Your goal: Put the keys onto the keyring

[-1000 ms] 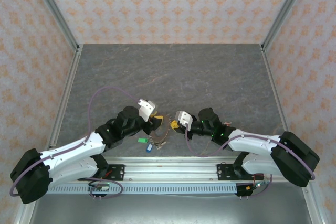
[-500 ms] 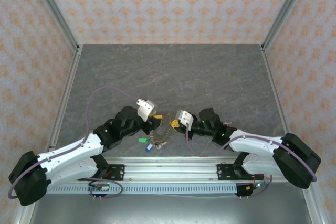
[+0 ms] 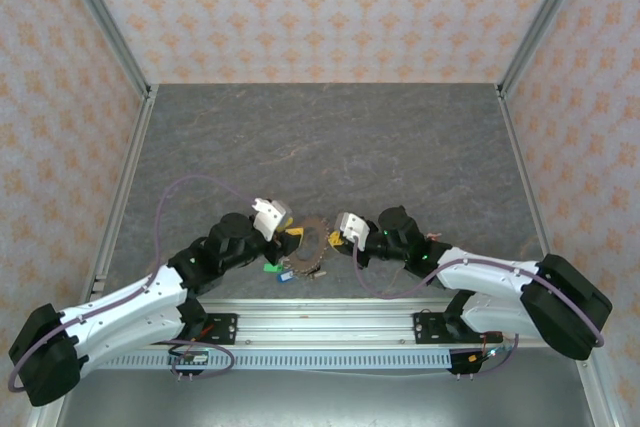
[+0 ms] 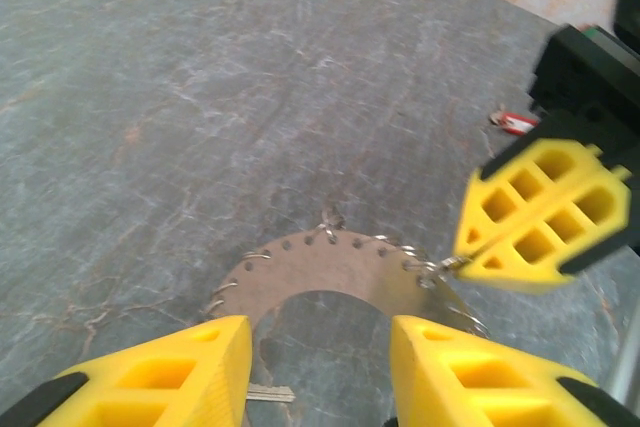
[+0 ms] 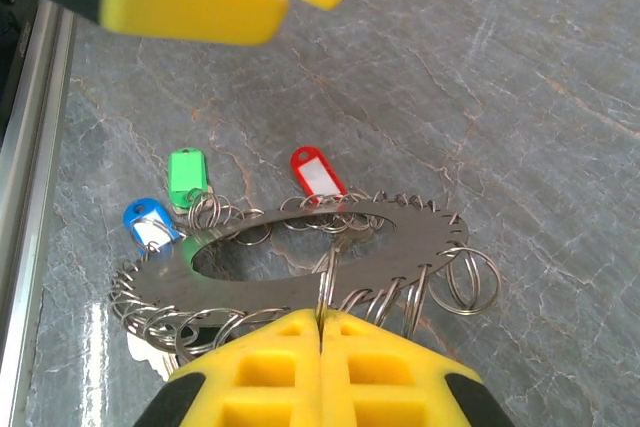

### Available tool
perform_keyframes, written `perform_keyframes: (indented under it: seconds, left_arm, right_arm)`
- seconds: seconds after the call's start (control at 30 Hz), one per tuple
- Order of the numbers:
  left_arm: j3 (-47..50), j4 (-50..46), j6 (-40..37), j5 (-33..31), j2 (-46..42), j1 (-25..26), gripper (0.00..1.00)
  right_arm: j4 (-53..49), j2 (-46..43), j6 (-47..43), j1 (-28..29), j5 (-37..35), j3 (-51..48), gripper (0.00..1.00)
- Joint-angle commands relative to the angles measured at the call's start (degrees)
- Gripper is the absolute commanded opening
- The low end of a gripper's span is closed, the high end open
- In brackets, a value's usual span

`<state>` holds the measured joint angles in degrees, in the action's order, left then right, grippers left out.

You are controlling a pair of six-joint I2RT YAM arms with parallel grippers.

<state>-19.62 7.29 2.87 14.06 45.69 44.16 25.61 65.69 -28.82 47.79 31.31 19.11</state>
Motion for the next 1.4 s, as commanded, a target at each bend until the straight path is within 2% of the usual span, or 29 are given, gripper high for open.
perform_keyframes:
  seconds: [0.0, 0.2, 0.43, 0.63, 0.97, 1.3, 1.37]
  left_arm:
    - [2.08, 2.87, -4.06, 4.67, -2.0, 0.31, 0.4]
    - [4.26, 4.87, -9.16, 8.23, -3.25, 0.28, 0.4]
    - [4.08, 7.53, -12.42, 12.65, 1.07, 0.37, 0.39]
    - [2.53, 9.15, -16.24, 12.33, 5.54, 0.31, 0.38]
    - [-0.51, 12.82, -22.28, 17.02, 14.49, 0.35, 0.37]
    - [-1.14, 13.28, -25.67, 16.41, 16.08, 0.22, 0.35]
    - [-2.05, 12.32, -26.17, 16.51, 16.34, 0.22, 0.27]
  right_arm:
    - [3.58, 0.01, -1.07, -0.24, 2.02, -0.66, 0.0]
    - [4.8, 1.35, -2.37, -0.24, 4.5, -0.16, 0.0]
    - [5.29, 3.37, -5.46, -0.24, 7.47, 1.34, 0.0]
    - [4.44, 3.73, -8.15, -0.24, 10.2, 2.59, 0.0]
    - [0.43, 4.96, -10.92, -0.86, 12.71, 5.41, 0.0]
    - [-2.31, 5.48, -11.79, -1.73, 14.52, 6.97, 0.0]
    - [-1.97, 5.8, -11.61, -1.82, 14.74, 7.08, 0.0]
